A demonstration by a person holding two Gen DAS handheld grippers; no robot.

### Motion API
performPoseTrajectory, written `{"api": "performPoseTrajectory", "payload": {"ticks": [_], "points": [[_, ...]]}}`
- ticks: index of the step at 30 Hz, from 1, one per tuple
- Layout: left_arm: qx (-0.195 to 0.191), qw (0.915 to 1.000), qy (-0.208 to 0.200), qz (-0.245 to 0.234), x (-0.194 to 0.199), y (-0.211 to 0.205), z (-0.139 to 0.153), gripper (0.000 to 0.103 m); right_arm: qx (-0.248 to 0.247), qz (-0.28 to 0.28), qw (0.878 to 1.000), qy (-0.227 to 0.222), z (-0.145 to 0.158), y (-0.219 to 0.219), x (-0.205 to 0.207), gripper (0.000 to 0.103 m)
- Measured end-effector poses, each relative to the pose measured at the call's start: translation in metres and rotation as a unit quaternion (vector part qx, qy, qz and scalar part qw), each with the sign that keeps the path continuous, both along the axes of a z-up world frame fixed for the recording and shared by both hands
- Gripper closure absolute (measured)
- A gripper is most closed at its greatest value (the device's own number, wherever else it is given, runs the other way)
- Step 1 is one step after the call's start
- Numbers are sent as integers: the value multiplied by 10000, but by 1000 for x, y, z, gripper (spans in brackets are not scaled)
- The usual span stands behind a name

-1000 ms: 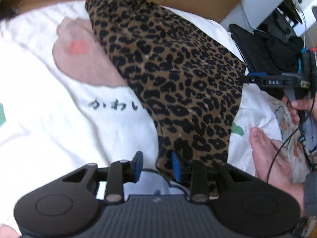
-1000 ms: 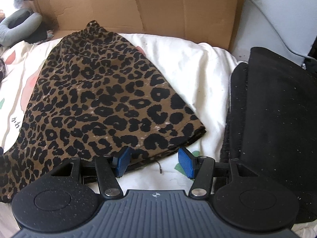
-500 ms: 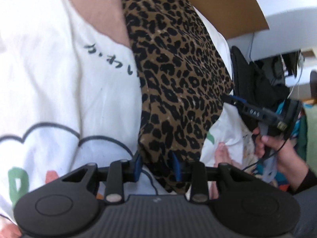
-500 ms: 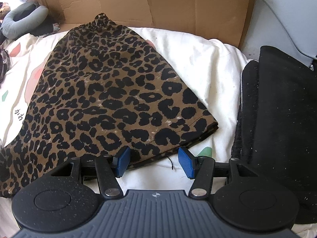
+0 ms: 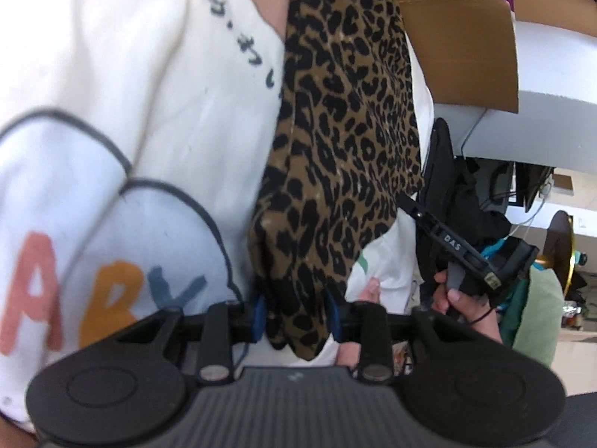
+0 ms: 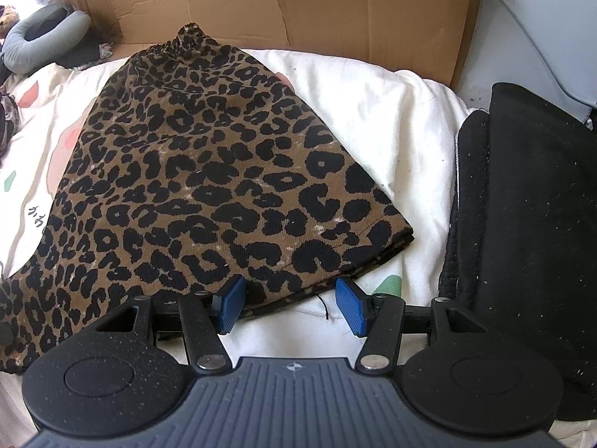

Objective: Fold clothes
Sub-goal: 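Lower the left tool onto the leopard-print skirt's edge and close it, then close the right tool on the skirt edge beside the left tool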

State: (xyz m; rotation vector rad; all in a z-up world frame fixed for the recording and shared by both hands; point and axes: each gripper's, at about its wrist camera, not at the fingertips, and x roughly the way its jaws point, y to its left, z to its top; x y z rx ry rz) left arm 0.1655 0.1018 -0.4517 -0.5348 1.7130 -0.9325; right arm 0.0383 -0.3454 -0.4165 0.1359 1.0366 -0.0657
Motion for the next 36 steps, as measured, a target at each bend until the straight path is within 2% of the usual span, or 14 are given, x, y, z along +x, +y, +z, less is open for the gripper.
{"api": "performPoseTrajectory", "payload": {"ticks": [5, 8, 16, 21, 24, 29, 36], "points": [[-96, 9991, 278, 290, -2, 6, -10, 69, 21, -17, 10000, -21, 0, 0, -1, 43], [-88, 9984, 385, 410, -4, 10, -13, 77, 26, -34, 10000, -47, 1, -1, -1, 43], [78, 9999, 129, 41, -2, 1, -5, 94, -44, -357, 9989, -317, 13, -19, 4, 43], [239, 9993, -106, -263, 1, -5, 5, 96, -180, -474, 9977, -448, 16, -35, 17, 45], [335, 9981, -247, -445, 3, -9, 10, 96, -156, -439, 9977, -489, 13, -42, 25, 56], [496, 9956, -385, -690, 8, -15, 19, 97, -117, -314, 9981, -526, 8, -47, 35, 67], [587, 9951, -363, -702, 8, -21, 19, 97, -285, -42, 9991, -315, -4, -55, 43, 68]]}}
